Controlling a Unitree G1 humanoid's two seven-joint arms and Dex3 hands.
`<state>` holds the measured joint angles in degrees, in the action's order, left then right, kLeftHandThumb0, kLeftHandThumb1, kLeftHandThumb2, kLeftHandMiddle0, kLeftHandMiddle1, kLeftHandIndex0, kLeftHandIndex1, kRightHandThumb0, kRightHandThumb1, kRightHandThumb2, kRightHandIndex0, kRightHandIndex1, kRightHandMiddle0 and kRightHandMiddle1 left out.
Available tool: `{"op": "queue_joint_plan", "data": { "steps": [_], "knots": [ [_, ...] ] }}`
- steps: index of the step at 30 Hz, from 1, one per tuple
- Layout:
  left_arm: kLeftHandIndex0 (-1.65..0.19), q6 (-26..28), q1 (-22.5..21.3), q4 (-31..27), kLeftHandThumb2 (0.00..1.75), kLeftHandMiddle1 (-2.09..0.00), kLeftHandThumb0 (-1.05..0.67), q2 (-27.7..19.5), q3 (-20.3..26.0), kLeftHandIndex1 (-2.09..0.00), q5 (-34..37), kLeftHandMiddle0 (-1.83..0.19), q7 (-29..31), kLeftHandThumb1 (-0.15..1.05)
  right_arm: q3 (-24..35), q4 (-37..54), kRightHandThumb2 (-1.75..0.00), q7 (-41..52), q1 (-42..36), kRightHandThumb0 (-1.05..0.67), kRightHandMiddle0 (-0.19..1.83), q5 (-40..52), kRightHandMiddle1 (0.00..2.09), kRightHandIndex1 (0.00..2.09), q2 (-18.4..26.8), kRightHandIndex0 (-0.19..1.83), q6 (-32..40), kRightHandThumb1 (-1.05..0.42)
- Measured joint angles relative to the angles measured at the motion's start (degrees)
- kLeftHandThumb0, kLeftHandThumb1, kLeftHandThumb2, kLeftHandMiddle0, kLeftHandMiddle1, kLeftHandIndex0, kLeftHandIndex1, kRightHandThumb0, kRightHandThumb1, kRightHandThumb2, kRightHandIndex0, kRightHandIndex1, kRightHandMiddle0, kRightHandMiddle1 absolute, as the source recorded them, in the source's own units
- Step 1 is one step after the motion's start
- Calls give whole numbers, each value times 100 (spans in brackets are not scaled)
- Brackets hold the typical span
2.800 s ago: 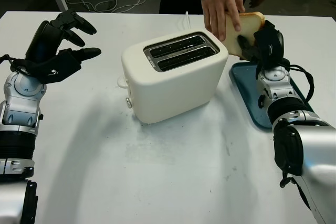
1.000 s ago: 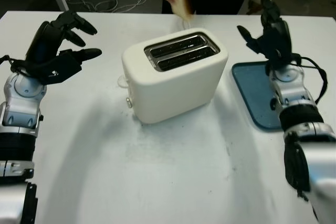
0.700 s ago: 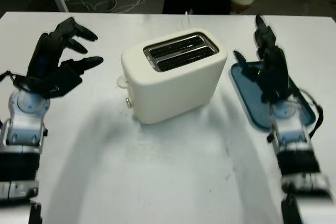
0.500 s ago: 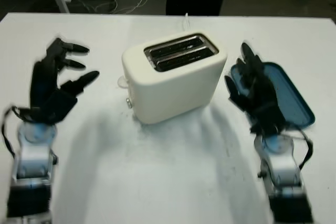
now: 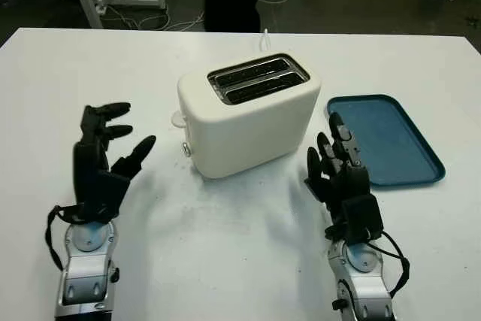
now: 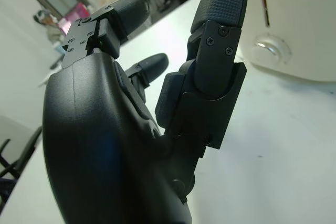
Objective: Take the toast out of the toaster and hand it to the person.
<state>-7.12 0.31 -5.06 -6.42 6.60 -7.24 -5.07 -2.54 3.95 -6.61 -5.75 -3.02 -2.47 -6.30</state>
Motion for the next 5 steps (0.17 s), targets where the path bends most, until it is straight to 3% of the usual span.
{"op": "queue_joint_plan", "data": {
  "steps": [5],
  "knots": [
    [0, -59, -85, 317, 17, -131, -94, 26, -136, -116, 3, 0, 10, 92, -3, -5, -62, -11, 49, -50, 18, -18, 2, 3, -10, 19, 2, -92]
  ]
}}
